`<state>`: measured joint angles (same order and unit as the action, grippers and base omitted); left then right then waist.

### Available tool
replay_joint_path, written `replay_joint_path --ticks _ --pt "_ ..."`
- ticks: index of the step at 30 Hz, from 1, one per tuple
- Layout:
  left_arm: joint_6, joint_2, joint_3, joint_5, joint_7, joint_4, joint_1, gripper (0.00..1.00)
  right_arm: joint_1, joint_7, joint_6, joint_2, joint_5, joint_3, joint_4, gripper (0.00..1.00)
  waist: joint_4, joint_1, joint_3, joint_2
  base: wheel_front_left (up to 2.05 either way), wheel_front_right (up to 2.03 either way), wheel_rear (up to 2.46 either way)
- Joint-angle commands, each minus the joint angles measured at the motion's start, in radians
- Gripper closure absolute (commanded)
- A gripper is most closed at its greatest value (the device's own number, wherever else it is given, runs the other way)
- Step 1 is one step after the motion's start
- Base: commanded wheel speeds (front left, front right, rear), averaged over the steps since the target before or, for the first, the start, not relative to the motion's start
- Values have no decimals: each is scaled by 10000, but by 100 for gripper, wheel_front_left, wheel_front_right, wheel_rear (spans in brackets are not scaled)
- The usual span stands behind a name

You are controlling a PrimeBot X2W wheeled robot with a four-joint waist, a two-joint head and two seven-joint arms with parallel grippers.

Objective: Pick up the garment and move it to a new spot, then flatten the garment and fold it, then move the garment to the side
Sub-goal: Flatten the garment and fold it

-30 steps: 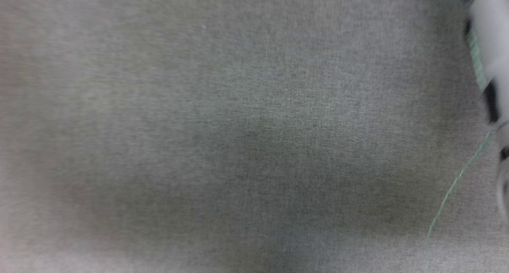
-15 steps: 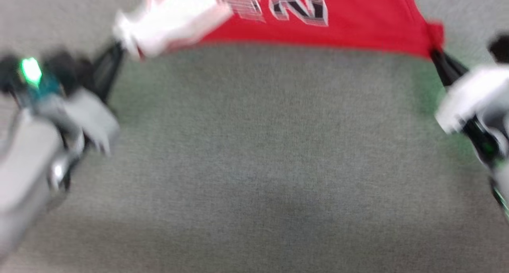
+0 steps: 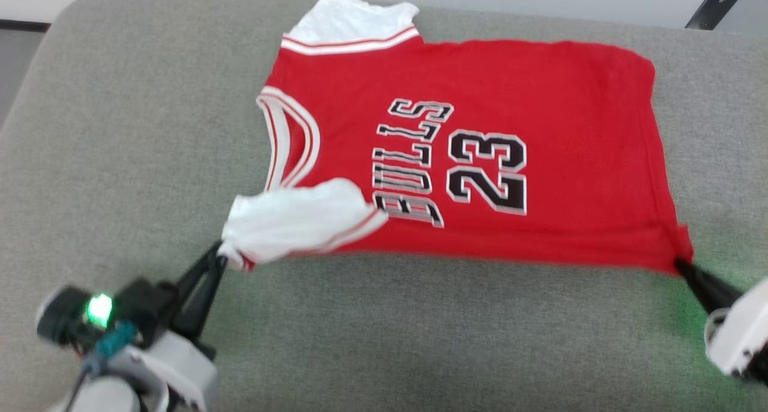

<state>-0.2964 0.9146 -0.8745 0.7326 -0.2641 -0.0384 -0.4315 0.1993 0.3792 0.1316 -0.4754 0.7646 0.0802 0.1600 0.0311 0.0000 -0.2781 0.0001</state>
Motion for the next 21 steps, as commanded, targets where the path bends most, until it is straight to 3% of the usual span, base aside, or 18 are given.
replay_joint_path --ticks 1,7,11,16,21 --pt "-129 2 60 24 8 -25 155 100 -174 55 -18 -4 -29 -169 -15 100 0 0 -25 -1 0 0 0" --pt "-981 -368 805 83 5 -942 1983 100 -1872 1405 -16 462 -151 -1189 -1467 100 -2 0 -235 -1 0 0 0" --pt "-1193 -441 1372 79 8 -1214 2850 100 -2352 1886 -18 748 -515 -1834 -2303 100 -49 0 -327 -1 0 0 0" --pt "-875 49 1709 -91 57 -1303 2814 100 -1896 2449 -18 914 -997 -2162 -2839 100 -97 0 -401 -1 0 0 0" --pt "-256 644 1918 -338 620 -1396 1682 100 -791 3065 -18 772 -1486 -2022 -2745 100 -158 0 -596 -1 0 0 0"
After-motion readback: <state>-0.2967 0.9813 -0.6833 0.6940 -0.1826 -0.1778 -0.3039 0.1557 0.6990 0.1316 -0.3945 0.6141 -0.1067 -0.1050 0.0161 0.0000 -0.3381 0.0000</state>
